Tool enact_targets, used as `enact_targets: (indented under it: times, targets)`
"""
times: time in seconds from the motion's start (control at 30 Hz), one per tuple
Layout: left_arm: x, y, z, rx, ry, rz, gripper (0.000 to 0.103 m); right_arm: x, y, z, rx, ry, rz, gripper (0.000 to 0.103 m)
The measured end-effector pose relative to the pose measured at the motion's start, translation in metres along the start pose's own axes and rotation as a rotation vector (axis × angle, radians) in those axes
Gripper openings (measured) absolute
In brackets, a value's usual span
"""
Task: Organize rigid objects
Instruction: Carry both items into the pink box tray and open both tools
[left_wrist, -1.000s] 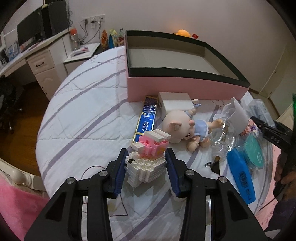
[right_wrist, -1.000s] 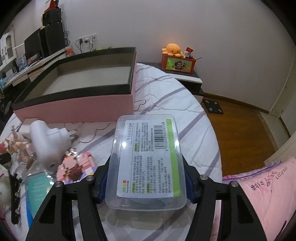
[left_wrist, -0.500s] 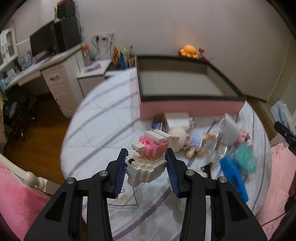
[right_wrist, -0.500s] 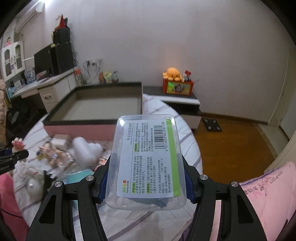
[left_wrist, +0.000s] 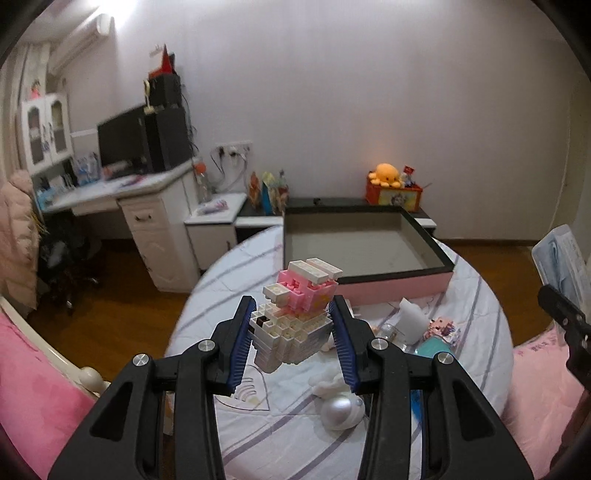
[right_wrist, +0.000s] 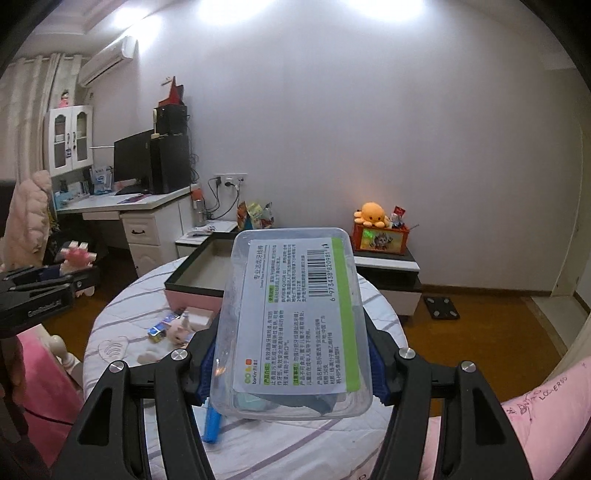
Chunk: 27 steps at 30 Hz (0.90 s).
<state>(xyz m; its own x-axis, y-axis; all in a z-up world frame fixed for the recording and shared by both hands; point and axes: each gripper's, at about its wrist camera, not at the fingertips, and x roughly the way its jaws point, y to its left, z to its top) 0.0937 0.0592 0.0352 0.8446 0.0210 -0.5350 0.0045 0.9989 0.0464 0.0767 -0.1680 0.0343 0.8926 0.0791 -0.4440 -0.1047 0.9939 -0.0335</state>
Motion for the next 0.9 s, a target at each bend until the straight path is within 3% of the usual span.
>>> enact_targets:
  times: [0.1,0.5,0.73,0.9]
  targets:
    - [-0.006,-0.007,-0.002,0.013,-0.003,-0.025,0.042,-0.002,0.006,-0.002,0.002,-0.003,0.037,0.064]
    - [0.003,-0.011,0.003,0.013,0.019,-0.035,0.042,-0.002,0.005,-0.004,-0.004,-0.007,0.046,0.064]
    - [0.05,-0.016,0.038,0.017,0.033,-0.055,0.042,0.032,0.002,0.014,0.016,-0.008,0.038,0.064]
    - [0.11,-0.021,0.071,0.015,0.09,-0.068,0.042,0.079,0.002,0.035,0.001,0.016,0.008,0.064]
